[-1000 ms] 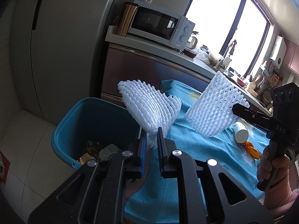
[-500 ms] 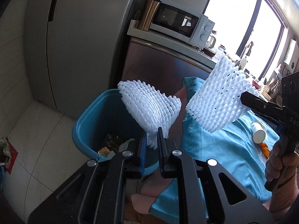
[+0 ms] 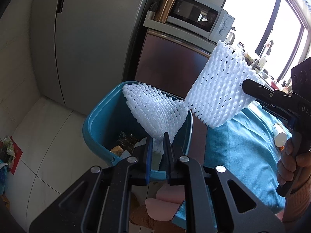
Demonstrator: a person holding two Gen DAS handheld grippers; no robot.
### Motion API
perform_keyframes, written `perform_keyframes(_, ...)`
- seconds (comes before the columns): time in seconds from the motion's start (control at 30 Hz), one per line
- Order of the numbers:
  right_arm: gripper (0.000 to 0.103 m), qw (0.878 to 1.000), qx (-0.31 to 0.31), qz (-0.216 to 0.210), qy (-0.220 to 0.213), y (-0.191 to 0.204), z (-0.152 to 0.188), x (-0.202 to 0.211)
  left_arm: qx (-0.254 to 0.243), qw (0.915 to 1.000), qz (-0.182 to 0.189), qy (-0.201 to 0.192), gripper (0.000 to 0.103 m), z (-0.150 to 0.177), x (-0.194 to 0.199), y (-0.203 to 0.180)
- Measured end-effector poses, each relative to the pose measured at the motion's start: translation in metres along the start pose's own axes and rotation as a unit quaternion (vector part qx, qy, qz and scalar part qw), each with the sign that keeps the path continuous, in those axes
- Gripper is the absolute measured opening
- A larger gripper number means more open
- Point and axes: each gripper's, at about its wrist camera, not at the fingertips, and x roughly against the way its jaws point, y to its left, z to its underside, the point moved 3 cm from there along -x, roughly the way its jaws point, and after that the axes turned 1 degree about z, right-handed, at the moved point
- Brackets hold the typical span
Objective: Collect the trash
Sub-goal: 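Carry both white foam nets over the teal bin, then open both tools to drop the foam nets into the bin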
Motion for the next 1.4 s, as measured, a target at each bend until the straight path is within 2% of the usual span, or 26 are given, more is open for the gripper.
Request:
perform_keyframes(0.4, 0.012, 0.999, 0.004, 0.020, 0.040, -0.004, 0.005, -0.040, 0.000, 0.9996, -0.017, 0.022, 0.012, 0.005, -0.023, 0.009)
perform_keyframes(0.8, 0.017, 0.994, 0.018, 0.073, 0.085, -0.006, 0.012, -0.075, 0.002, 0.9983, -0.037, 0.045, 0.013, 0.004, -0.057, 0.011)
perform_keyframes(0.87, 0.018, 0.993, 0.016, 0.078, 0.087, -0.007, 0.011, -0.078, 0.003, 0.9981, -0.038, 0.048, 0.013, 0.005, -0.063, 0.010)
perform_keyframes(0.93, 0.027, 0.992, 0.015, 0.086, 0.090, -0.008, 0.011, -0.081, 0.006, 0.9977, -0.040, 0.054, 0.015, 0.006, -0.070, 0.011)
perform_keyframes(1.17, 0.028, 0.992, 0.011, 0.087, 0.085, -0.012, 0.012, -0.080, 0.018, 0.9971, -0.042, 0.061, 0.019, 0.012, -0.084, 0.013)
perform_keyframes(1.4, 0.028, 0.993, 0.006, 0.081, 0.080, -0.015, 0.015, -0.072, 0.024, 0.9979, -0.039, 0.047, 0.022, 0.013, -0.077, 0.018)
